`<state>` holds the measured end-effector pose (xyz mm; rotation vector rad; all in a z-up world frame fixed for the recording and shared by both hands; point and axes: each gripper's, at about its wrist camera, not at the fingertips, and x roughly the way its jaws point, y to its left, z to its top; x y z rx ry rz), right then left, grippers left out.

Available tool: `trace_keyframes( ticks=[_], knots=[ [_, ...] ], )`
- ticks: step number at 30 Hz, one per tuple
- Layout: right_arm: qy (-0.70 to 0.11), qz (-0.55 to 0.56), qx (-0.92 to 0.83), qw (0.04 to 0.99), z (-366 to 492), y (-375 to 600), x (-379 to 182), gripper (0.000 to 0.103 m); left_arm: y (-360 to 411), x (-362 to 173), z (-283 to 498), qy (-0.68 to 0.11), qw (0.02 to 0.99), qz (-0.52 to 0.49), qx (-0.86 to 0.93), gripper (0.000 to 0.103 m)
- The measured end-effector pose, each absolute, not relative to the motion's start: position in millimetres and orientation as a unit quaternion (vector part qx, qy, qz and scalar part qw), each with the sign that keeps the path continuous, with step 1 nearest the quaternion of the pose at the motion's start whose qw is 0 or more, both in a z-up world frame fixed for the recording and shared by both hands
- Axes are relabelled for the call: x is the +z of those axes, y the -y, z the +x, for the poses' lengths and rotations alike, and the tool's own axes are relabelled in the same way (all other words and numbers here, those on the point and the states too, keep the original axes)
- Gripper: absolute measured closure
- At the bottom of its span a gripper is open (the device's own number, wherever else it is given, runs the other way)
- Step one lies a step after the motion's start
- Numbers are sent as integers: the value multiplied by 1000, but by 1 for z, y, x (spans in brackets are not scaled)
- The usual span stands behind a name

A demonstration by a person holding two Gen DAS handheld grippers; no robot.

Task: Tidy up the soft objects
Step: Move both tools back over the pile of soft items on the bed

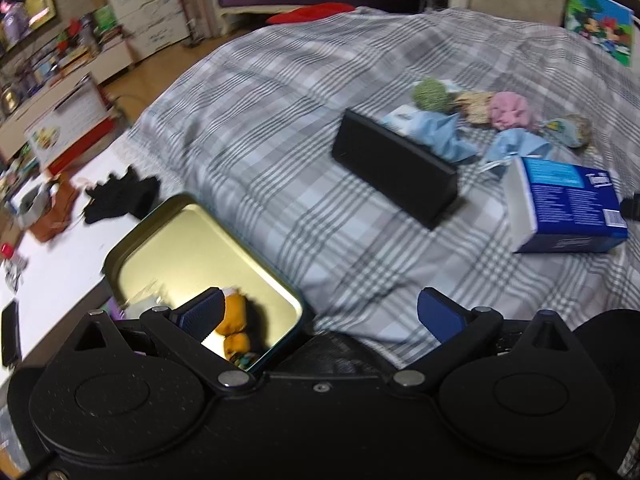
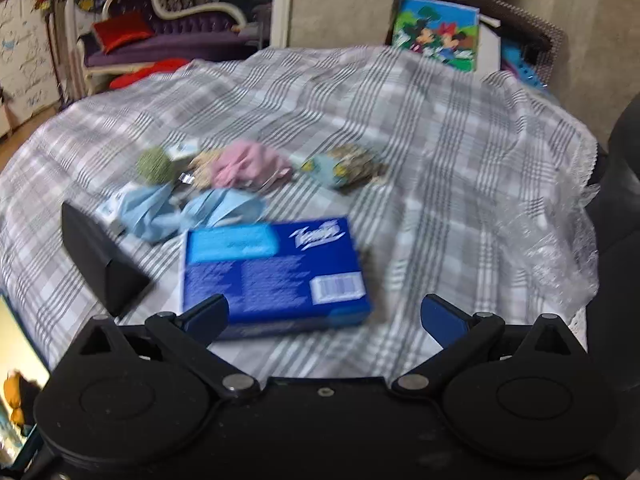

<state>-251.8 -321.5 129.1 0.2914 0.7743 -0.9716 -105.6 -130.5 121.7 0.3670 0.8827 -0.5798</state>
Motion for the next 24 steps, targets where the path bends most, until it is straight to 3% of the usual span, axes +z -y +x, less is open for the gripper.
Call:
trace_keyframes(
  ticks=[5, 18, 24],
  knots=[
    [-326, 147, -477, 803, -275, 353, 143, 1, 156, 127, -113, -384, 855, 196, -287, 3],
    [-336, 176, -500, 779, -256, 433, 142, 2, 222, 128, -102, -410, 805, 220, -368, 3],
    [-348, 224, -479, 774, -232, 454, 121, 7, 246, 128, -79, -439, 785, 205, -385, 4]
  ],
)
